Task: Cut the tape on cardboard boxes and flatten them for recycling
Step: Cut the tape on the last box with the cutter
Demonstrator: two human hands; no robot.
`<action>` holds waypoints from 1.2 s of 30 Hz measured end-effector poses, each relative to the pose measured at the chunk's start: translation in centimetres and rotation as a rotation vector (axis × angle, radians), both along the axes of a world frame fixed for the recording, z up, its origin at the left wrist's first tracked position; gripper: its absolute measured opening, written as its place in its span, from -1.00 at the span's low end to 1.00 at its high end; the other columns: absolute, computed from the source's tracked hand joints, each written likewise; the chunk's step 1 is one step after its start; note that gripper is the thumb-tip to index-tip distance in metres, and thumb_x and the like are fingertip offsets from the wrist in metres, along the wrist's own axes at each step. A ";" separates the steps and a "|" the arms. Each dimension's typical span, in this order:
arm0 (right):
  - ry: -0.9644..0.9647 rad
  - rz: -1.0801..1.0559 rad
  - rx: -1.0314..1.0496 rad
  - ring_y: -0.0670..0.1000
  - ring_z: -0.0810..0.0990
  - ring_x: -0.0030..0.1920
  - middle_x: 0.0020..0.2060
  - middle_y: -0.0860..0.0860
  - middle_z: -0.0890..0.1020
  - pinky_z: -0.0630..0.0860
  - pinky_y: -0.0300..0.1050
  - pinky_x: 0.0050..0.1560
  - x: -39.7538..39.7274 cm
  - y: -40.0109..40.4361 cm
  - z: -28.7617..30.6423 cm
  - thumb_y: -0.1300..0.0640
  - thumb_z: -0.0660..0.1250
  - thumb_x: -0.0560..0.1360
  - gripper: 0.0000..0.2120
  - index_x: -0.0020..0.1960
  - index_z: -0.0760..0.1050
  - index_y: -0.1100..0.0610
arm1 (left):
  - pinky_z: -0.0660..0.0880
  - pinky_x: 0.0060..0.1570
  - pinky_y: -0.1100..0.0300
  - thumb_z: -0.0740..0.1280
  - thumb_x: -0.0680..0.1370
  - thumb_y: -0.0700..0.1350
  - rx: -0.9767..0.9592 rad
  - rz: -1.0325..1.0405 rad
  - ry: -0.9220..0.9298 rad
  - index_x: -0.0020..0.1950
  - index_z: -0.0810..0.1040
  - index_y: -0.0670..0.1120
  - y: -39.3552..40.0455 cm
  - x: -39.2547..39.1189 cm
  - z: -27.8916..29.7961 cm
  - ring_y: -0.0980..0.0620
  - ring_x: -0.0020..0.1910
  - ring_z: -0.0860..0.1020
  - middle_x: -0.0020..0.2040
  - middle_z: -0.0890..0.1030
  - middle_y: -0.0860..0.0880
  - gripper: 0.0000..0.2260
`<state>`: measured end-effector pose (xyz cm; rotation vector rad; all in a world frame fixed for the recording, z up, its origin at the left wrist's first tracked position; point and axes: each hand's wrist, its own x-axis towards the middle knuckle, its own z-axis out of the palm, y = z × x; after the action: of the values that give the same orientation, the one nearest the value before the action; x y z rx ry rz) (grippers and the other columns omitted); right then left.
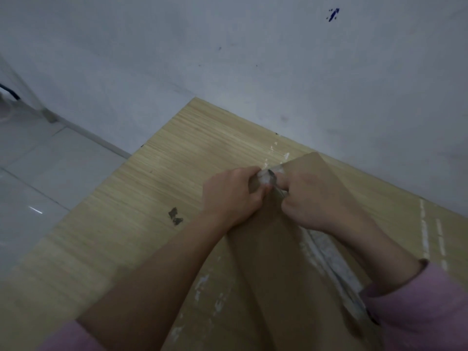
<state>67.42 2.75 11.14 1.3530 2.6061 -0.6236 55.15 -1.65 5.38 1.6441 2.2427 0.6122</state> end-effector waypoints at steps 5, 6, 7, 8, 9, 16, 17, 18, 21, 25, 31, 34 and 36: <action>-0.010 -0.027 0.042 0.14 0.48 -0.05 -0.26 0.02 0.38 0.24 -0.15 -0.20 0.9 -1.1 -1.0 0.26 0.15 0.48 -0.84 0.01 0.29 0.08 | 0.36 -0.04 0.18 0.22 0.53 0.20 -0.004 -0.005 -0.007 0.33 0.45 0.14 0.0 0.1 -0.2 -0.01 0.18 0.51 0.20 0.58 0.05 -0.61; -0.037 -0.032 0.056 0.15 0.49 0.00 -0.18 0.07 0.45 0.25 -0.15 -0.19 1.1 -1.4 -1.2 0.25 0.15 0.47 -0.82 0.07 0.35 0.11 | 0.37 0.00 0.17 0.22 0.53 0.20 -0.008 -0.007 -0.001 0.35 0.43 0.15 0.1 0.0 -0.3 -0.01 0.20 0.50 0.21 0.57 0.05 -0.60; -0.060 -0.037 0.068 0.16 0.48 0.05 -0.09 0.12 0.51 0.26 -0.14 -0.17 1.4 -1.6 -1.4 0.26 0.15 0.47 -0.76 0.13 0.38 0.13 | 0.38 0.03 0.17 0.22 0.53 0.20 -0.008 -0.007 0.004 0.36 0.42 0.15 0.1 0.0 -0.3 -0.01 0.22 0.49 0.23 0.56 0.05 -0.59; -0.080 -0.047 0.072 0.16 0.48 0.08 0.00 0.15 0.53 0.29 -0.13 -0.15 1.6 -1.9 -1.6 0.26 0.14 0.47 -0.71 0.17 0.39 0.13 | 0.38 0.03 0.17 0.22 0.54 0.20 -0.007 -0.007 0.008 0.37 0.41 0.15 0.1 0.0 -0.3 -0.02 0.23 0.49 0.23 0.56 0.04 -0.59; -0.090 -0.058 0.078 0.16 0.48 0.09 0.05 0.16 0.53 0.31 -0.12 -0.13 1.8 -2.3 -1.8 0.26 0.14 0.46 -0.67 0.21 0.38 0.12 | 0.37 0.02 0.17 0.22 0.54 0.20 -0.004 -0.005 0.010 0.37 0.41 0.15 0.1 0.0 -0.3 -0.02 0.23 0.48 0.23 0.56 0.04 -0.59; -0.093 -0.082 0.116 0.18 0.47 0.12 0.10 0.17 0.50 0.38 -0.08 -0.06 3.7 -4.5 -2.0 0.28 0.12 0.48 -0.59 0.32 0.33 0.12 | 0.36 -0.01 0.17 0.23 0.53 0.21 0.018 -0.010 0.013 0.35 0.43 0.13 0.2 0.1 -0.6 -0.03 0.20 0.50 0.21 0.57 0.03 -0.59; -0.089 -0.093 0.100 0.18 0.47 0.13 0.11 0.17 0.49 0.40 -0.07 -0.03 4.0 -4.9 -1.7 0.29 0.11 0.48 -0.58 0.33 0.32 0.12 | 0.33 -0.04 0.18 0.23 0.53 0.21 0.021 -0.012 0.021 0.34 0.44 0.13 0.2 0.0 -0.6 -0.03 0.19 0.50 0.20 0.58 0.03 -0.60; -0.090 -0.102 0.087 0.18 0.47 0.14 0.13 0.17 0.49 0.41 -0.08 -0.01 4.4 -5.2 -1.5 0.29 0.11 0.48 -0.57 0.34 0.32 0.11 | 0.32 -0.05 0.18 0.23 0.53 0.21 0.022 -0.013 0.025 0.33 0.45 0.13 0.1 0.0 -0.5 -0.03 0.18 0.50 0.19 0.58 0.03 -0.61; -0.101 -0.122 0.067 0.17 0.48 0.13 0.06 0.15 0.49 0.43 -0.08 -0.04 6.2 -6.7 -1.1 0.27 0.10 0.49 -0.57 0.36 0.32 0.09 | 0.36 0.04 0.13 0.25 0.53 0.19 0.013 -0.010 0.021 0.30 0.48 0.13 0.3 0.1 -0.4 -0.05 0.20 0.49 0.20 0.57 0.01 -0.64; -0.086 -0.150 0.086 0.16 0.48 0.12 0.04 0.15 0.50 0.41 -0.09 -0.04 8.5 -8.6 -0.7 0.24 0.07 0.52 -0.53 0.42 0.26 0.05 | 0.33 0.20 0.05 0.26 0.53 0.16 0.012 -0.059 0.016 0.32 0.48 0.07 2.3 -0.4 -0.3 -0.07 0.26 0.45 0.27 0.54 -0.02 -0.61; -0.063 -0.210 0.080 0.16 0.47 0.14 0.11 0.18 0.50 0.31 -0.13 -0.15 8.3 -8.5 -1.5 0.30 0.10 0.49 -0.55 0.36 0.31 0.11 | 0.21 0.22 0.00 0.24 0.57 -0.03 0.150 -0.199 0.255 0.33 0.46 -0.02 2.4 1.6 0.5 -0.07 0.32 0.35 0.31 0.47 -0.05 -0.67; -0.032 -0.218 0.088 0.19 0.50 0.10 0.09 0.21 0.51 0.28 -0.14 -0.19 8.3 -8.4 -2.0 0.28 0.12 0.49 -0.63 0.28 0.36 0.13 | 0.29 0.17 0.01 0.27 0.52 -0.08 0.203 -0.339 0.208 0.23 0.54 -0.07 -2.6 4.7 0.2 -0.07 0.23 0.46 0.26 0.51 -0.06 -0.71; -0.017 -0.210 0.089 0.19 0.49 0.12 0.11 0.21 0.52 0.29 -0.13 -0.16 8.4 -8.4 -1.8 0.26 0.14 0.49 -0.63 0.29 0.37 0.14 | 0.32 0.09 0.07 0.21 0.47 0.02 0.241 -0.355 0.206 0.12 0.59 -0.06 -6.4 6.7 -0.9 -0.05 0.11 0.55 0.16 0.58 -0.04 -0.68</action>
<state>75.83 -5.66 9.33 1.6670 2.5255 -0.5250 61.90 -8.01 4.44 2.2509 1.9900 0.6637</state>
